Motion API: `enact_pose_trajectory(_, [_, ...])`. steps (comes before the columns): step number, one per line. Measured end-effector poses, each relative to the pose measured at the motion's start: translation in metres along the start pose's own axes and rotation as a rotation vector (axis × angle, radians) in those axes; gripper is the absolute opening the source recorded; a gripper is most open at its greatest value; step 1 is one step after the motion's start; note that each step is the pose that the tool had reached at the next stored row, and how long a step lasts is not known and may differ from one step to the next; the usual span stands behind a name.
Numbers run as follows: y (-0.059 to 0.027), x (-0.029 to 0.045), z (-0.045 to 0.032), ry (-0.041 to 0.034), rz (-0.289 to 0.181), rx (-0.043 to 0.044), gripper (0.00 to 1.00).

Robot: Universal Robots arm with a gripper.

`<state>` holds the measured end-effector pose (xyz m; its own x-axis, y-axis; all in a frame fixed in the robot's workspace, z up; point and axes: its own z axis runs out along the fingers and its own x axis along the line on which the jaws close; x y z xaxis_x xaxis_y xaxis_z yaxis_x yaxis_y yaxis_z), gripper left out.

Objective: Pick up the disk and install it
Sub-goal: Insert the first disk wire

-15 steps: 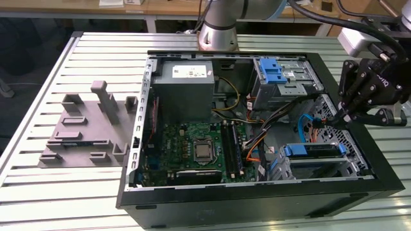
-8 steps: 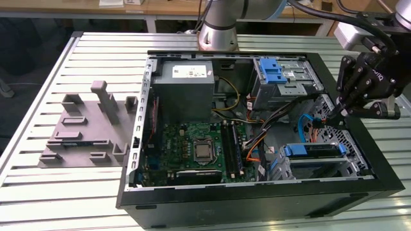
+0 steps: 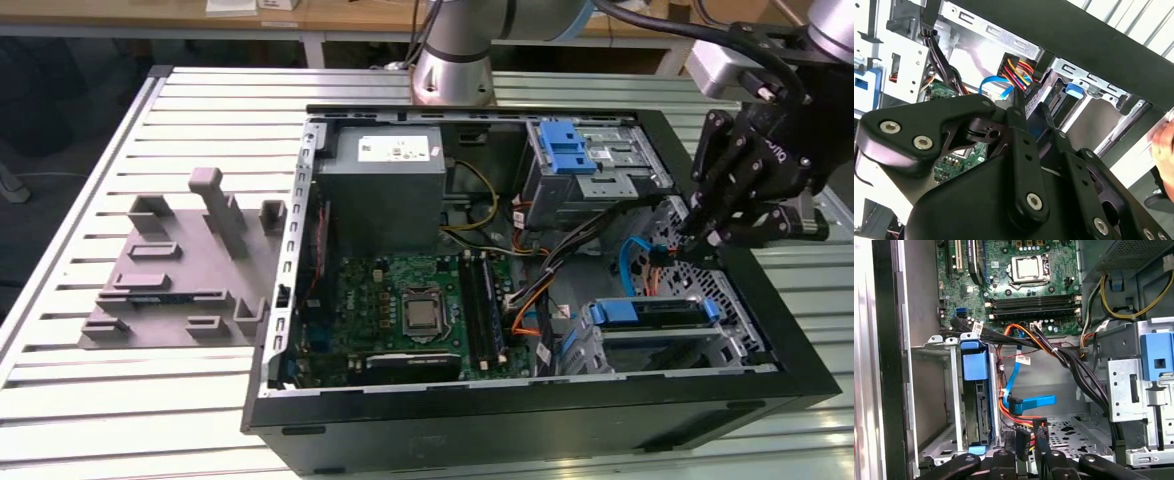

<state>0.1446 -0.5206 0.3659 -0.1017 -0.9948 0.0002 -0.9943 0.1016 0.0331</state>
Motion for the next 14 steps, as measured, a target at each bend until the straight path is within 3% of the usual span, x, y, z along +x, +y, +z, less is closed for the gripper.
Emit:
enact_pose_trajectory(3, [0.0002, -0.0027, 0.0016, 0.0192, 0.005, 0.002, 0.3])
enact_pose_trajectory(5, [0.0004, -0.0047, 0.0029, 0.0276, 0.009, 0.0027, 0.3])
enact_pose_trajectory(11, [0.0008, -0.0108, 0.0068, 0.0387, 0.021, 0.0034, 0.3])
enact_pose_trajectory(14, [0.0007, -0.0112, 0.0084, 0.0498, 0.028, 0.0045, 0.3])
